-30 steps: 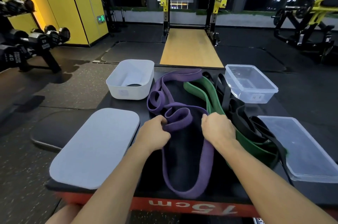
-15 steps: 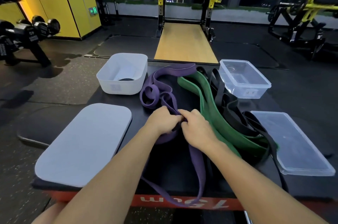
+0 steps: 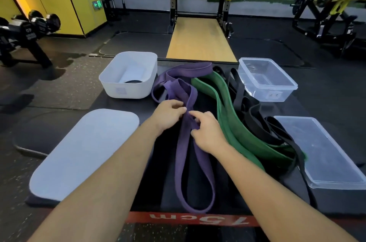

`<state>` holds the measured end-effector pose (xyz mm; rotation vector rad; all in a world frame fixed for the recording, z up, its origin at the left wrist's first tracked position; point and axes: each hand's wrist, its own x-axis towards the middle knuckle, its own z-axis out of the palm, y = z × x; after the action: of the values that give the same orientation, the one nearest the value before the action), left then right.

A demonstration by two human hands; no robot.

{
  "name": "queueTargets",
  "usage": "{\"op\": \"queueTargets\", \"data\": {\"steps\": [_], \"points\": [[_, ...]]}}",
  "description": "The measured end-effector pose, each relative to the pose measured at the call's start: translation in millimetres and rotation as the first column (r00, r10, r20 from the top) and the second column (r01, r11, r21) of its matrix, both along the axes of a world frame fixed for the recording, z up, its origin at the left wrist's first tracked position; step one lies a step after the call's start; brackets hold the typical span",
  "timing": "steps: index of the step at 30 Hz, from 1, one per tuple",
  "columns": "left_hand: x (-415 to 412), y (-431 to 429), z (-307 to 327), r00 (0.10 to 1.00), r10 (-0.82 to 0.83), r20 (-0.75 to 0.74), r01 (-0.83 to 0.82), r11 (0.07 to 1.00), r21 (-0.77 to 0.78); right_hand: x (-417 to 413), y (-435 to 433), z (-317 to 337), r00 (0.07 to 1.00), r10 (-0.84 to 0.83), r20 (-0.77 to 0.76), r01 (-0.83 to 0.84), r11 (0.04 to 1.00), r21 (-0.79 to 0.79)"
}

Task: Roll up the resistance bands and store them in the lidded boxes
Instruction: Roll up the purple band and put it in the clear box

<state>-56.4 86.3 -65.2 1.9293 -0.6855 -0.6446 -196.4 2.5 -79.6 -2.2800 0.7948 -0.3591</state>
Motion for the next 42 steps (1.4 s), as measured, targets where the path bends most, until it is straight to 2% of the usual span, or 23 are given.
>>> {"op": "queueTargets", "data": {"steps": [3,6,8,10,12,16,19,21,25,26,29,30,31,33,35,37,39,42], "points": [[-14,14,-3,0.983,0.047,0.176,-0.057,0.997,0.050,14,1,0,0.987,-0.137,0.083,0.138,0.990,-0.013],[-33,27,-1,0.944,-0.026,0.330,-0.040,0.980,0.193,11,-9,-3,0.906,-0.352,0.237,0.343,0.936,0.079],[-49,33,4,0.919,-0.132,0.371,0.011,0.950,0.312,5,-14,-1,0.897,-0.380,0.227,0.370,0.925,0.089],[-57,36,3,0.895,-0.174,0.412,0.003,0.924,0.382,1,-15,3,0.940,-0.302,0.159,0.295,0.953,0.068],[-55,40,1,0.901,-0.118,0.418,-0.024,0.947,0.319,-3,-12,5,0.971,-0.216,0.100,0.210,0.975,0.073],[-55,56,-7,0.977,0.114,0.179,-0.112,0.994,-0.021,-18,-1,9,0.988,-0.150,0.046,0.144,0.982,0.125],[-62,69,-14,0.980,0.138,0.141,-0.118,0.983,-0.140,-32,9,1,0.994,-0.096,0.051,0.091,0.991,0.096],[-67,78,-17,0.988,0.082,0.129,-0.059,0.982,-0.177,-41,16,-8,0.996,-0.067,0.062,0.066,0.998,0.022],[-79,96,-21,0.967,0.038,0.250,-0.006,0.992,-0.126,-60,32,-18,0.985,-0.094,0.143,0.119,0.977,-0.179],[-81,97,-21,0.965,0.051,0.259,-0.019,0.992,-0.126,-63,35,-16,0.987,-0.108,0.118,0.131,0.969,-0.209],[-81,95,-21,0.964,0.101,0.245,-0.068,0.988,-0.140,-67,37,0,0.979,-0.114,-0.167,0.078,0.975,-0.210],[-82,95,-22,0.963,0.114,0.246,-0.082,0.987,-0.136,-66,35,5,0.972,-0.118,-0.204,0.078,0.978,-0.193],[-83,94,-22,0.961,0.127,0.247,-0.095,0.986,-0.137,-65,33,9,0.977,-0.126,-0.175,0.097,0.982,-0.161],[-86,91,-21,0.958,0.156,0.241,-0.122,0.981,-0.149,-64,32,12,0.986,-0.165,0.010,0.166,0.985,-0.039],[-91,84,-19,0.959,0.177,0.223,-0.140,0.975,-0.175,-63,37,13,0.955,-0.221,0.198,0.209,0.975,0.078],[-95,72,-20,0.969,0.166,0.186,-0.124,0.968,-0.217,-60,42,10,0.916,-0.218,0.338,0.186,0.975,0.125],[-98,62,-21,0.975,0.145,0.167,-0.104,0.968,-0.228,-55,44,6,0.900,-0.192,0.391,0.143,0.978,0.152],[-94,59,-21,0.980,0.126,0.155,-0.096,0.978,-0.185,-54,41,-4,0.903,-0.197,0.383,0.127,0.971,0.201]]}}
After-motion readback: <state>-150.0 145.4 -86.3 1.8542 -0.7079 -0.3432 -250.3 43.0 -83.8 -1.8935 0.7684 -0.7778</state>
